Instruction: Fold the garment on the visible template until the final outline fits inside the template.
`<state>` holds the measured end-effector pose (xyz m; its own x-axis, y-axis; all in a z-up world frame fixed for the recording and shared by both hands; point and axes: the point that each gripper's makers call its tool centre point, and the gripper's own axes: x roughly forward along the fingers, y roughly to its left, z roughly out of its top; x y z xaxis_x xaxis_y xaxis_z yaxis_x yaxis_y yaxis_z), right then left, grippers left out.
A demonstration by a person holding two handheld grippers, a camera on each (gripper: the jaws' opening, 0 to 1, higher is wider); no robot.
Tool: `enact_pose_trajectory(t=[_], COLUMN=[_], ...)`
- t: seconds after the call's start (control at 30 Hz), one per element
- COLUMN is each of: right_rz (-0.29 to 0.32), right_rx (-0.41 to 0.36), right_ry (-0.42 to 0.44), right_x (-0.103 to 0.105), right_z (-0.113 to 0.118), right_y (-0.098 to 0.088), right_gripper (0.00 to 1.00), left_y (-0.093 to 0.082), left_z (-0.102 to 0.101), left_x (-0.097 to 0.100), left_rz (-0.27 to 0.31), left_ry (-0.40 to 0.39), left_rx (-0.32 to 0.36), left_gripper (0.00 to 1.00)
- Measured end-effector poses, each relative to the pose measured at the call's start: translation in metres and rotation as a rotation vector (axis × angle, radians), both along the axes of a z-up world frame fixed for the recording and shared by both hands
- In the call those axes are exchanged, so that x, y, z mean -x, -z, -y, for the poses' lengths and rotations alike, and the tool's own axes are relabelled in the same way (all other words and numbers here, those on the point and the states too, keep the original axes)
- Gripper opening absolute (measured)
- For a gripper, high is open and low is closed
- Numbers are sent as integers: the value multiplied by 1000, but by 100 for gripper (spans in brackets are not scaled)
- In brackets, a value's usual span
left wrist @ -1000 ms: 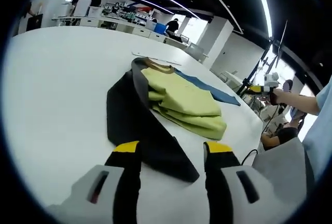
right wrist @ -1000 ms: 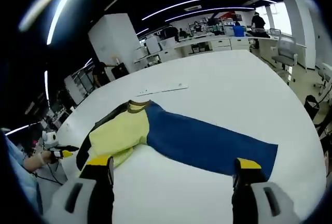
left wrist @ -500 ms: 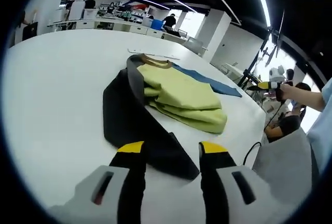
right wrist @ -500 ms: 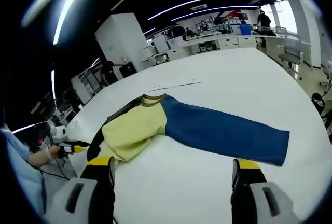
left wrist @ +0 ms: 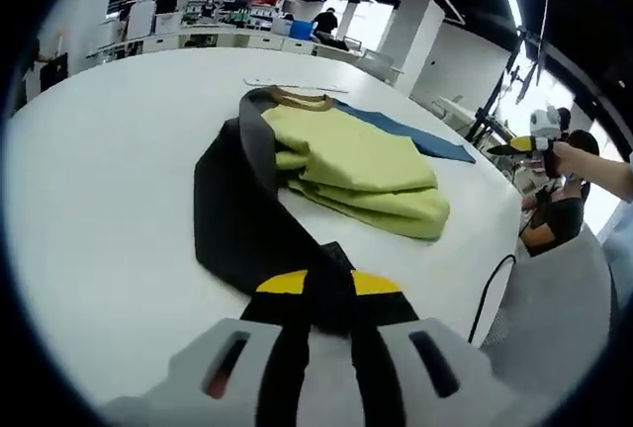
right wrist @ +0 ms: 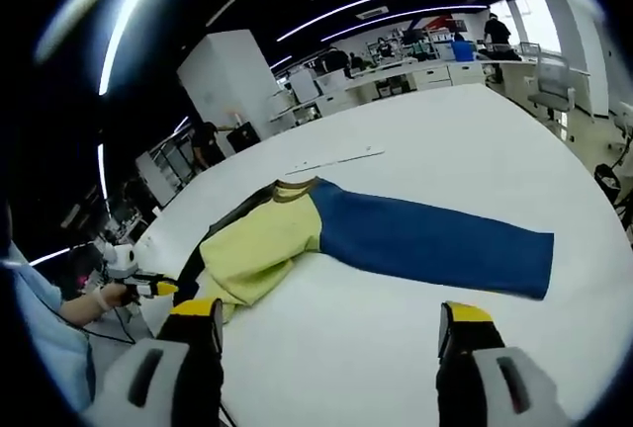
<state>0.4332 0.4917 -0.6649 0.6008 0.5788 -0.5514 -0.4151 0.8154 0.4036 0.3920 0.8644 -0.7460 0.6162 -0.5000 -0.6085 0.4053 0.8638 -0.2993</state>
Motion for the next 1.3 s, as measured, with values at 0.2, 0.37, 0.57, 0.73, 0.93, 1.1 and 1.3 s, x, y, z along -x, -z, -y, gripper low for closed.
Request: enact_pose_trajectory(t=[0.2, 0.37, 0.57, 0.73, 0.93, 1.1, 1.3], right_rz=[-12, -16, -28, -30, -37, -46, -43], right_rx=[-2, -11, 1, 1, 6, 23, 26], right_ry=[-4, -7, -22, -23, -17, -3, 25], right_x=[4, 4, -5, -7, -5, 0, 3], right_z=[-2, -5, 6, 10, 15, 20, 24], right_y=[2, 1, 9, 12, 15, 18, 13], right_gripper=[89, 88, 87, 86, 86, 85, 85], left_y=[-10, -37, -80, -98, -95, -85, -74], left_z=[-5, -11, -36, -64, -111, -146, -188], left_x=[-1, -7, -23, -40, -61, -80, -105], left_rz=[-9, 17, 41, 59, 47, 34, 19], left_ry=[-55, -84, -134, -181, -280, -334, -404], left_rx=[48, 115, 193, 240, 273, 271, 265], left_gripper=[0, 0, 0, 0, 0, 0, 0])
